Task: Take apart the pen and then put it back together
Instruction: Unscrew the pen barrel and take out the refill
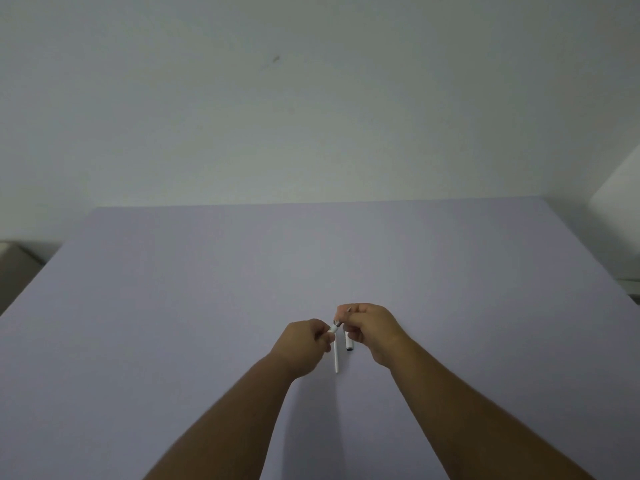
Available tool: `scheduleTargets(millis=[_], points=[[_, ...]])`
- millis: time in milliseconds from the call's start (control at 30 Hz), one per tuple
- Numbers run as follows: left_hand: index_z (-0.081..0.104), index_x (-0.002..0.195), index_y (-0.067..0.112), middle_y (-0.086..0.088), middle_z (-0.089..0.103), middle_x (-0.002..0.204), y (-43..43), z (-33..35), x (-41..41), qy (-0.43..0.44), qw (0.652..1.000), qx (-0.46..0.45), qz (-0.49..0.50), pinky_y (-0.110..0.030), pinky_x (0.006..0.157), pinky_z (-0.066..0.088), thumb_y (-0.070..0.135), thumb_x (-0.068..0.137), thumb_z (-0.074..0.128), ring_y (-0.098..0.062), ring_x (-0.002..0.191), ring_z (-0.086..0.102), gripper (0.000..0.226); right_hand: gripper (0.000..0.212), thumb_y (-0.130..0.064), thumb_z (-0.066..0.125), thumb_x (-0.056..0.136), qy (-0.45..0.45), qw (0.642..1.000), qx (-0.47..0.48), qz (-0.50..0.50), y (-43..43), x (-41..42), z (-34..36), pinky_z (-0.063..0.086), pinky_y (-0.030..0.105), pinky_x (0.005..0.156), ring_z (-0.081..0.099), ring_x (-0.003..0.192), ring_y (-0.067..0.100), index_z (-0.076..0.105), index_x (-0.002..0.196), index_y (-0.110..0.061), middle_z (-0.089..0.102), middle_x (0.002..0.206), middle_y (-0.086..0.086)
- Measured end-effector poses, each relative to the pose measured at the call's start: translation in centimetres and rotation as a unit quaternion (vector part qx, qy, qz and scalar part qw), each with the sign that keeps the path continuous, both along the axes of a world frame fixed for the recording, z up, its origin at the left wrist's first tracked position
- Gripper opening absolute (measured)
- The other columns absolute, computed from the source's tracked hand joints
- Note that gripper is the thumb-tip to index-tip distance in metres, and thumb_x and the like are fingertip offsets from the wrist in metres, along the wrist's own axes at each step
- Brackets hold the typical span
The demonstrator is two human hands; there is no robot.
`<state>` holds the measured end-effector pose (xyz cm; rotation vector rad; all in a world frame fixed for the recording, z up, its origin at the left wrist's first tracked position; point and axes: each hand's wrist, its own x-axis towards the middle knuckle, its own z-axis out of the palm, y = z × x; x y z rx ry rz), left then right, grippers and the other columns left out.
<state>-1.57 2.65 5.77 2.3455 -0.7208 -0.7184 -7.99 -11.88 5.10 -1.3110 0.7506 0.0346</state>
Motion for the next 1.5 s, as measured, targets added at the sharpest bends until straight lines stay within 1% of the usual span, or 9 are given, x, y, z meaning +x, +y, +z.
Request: scheduleTargets(millis=[67,233,367,533,667,833,967,1333,1500], points=[[0.067,0.093,0.013,0.007,0.065,0.079,-0.1,0.1,0.0,0.003,1.0,-0.001,0.001,-0.017,0.055,0.037,0.027,0.095,0.046,-0.003,0.062,0.05,0.025,0.023,-0.023,0.072,0.081,0.021,0.999,-0.031,-0.001,0.0,-0.1,0.0,0.05,0.026,0.07,0.052,0.067,0.014,0.073,0.091,-0.002,0.063,0.078,0.006],[0.067,0.09,0.013,0.006,0.066,0.079,-0.1,0.1,0.0,0.0,1.0,0.002,0.004,-0.018,0.054,0.036,0.026,0.094,0.047,-0.003,0.059,0.049,0.025,0.009,-0.007,0.065,0.084,-0.02,1.0,-0.004,-0.005,-0.1,0.0,0.1,0.051,0.026,0.073,0.059,0.081,0.019,0.071,0.089,-0.012,0.068,0.09,0.011],[0.067,0.092,0.012,0.005,0.067,0.08,-0.1,0.2,0.0,0.005,1.0,-0.005,0.007,-0.018,0.056,0.038,0.026,0.094,0.047,-0.006,0.063,0.051,0.025,0.022,-0.028,0.071,0.082,0.009,0.999,-0.039,-0.017,0.0,0.0,-0.1,0.053,0.031,0.078,0.055,0.072,0.015,0.07,0.091,-0.008,0.065,0.081,0.005],[0.066,0.088,0.014,0.007,0.066,0.078,0.0,0.1,0.0,0.004,1.0,-0.003,0.009,-0.019,0.055,0.037,0.026,0.094,0.047,-0.004,0.06,0.05,0.023,0.007,-0.011,0.066,0.084,-0.027,0.999,-0.012,-0.015,0.1,0.0,0.1,0.054,0.027,0.075,0.061,0.078,0.018,0.07,0.089,-0.013,0.069,0.087,0.01],[0.067,0.091,0.012,0.002,0.069,0.083,0.0,0.1,0.1,0.005,1.0,-0.007,0.008,-0.019,0.058,0.041,0.025,0.094,0.046,-0.011,0.067,0.054,0.025,0.016,-0.027,0.071,0.081,0.009,0.999,-0.05,-0.007,0.2,0.1,0.2,0.055,0.03,0.076,0.058,0.073,0.015,0.071,0.086,-0.012,0.067,0.084,0.007],[0.068,0.09,0.013,0.006,0.066,0.078,-0.1,0.0,0.2,-0.003,1.0,-0.005,0.007,-0.018,0.058,0.039,0.026,0.094,0.047,-0.009,0.066,0.053,0.025,0.012,-0.007,0.062,0.086,-0.029,1.0,0.0,-0.004,0.3,0.2,0.5,0.054,0.029,0.078,0.063,0.082,0.019,0.069,0.09,-0.016,0.07,0.089,0.009],[0.067,0.094,0.013,0.007,0.066,0.079,0.0,0.0,0.3,0.007,1.0,-0.008,0.009,-0.017,0.06,0.042,0.026,0.095,0.045,-0.011,0.071,0.056,0.026,0.01,-0.027,0.07,0.082,0.019,0.999,-0.05,0.003,0.4,0.2,0.5,0.054,0.025,0.068,0.058,0.071,0.013,0.07,0.083,-0.017,0.066,0.078,0.0],[0.067,0.088,0.014,0.006,0.066,0.079,0.1,0.2,0.2,0.009,1.0,-0.007,0.013,-0.018,0.055,0.037,0.027,0.094,0.047,-0.006,0.063,0.052,0.025,0.005,-0.017,0.066,0.085,0.004,0.999,-0.042,0.017,0.5,0.1,0.6,0.051,0.026,0.068,0.053,0.066,0.013,0.07,0.085,-0.014,0.063,0.076,0.002],[0.064,0.082,0.017,-0.002,0.073,0.09,0.2,0.6,0.0,0.028,0.999,-0.008,0.012,-0.023,0.062,0.043,0.027,0.093,0.048,-0.014,0.071,0.056,0.022,0.033,0.004,0.046,0.089,-0.044,0.999,-0.018,0.005,0.4,0.0,1.3,0.05,0.025,0.073,0.063,0.087,0.014,0.068,0.092,-0.021,0.07,0.093,0.0]])
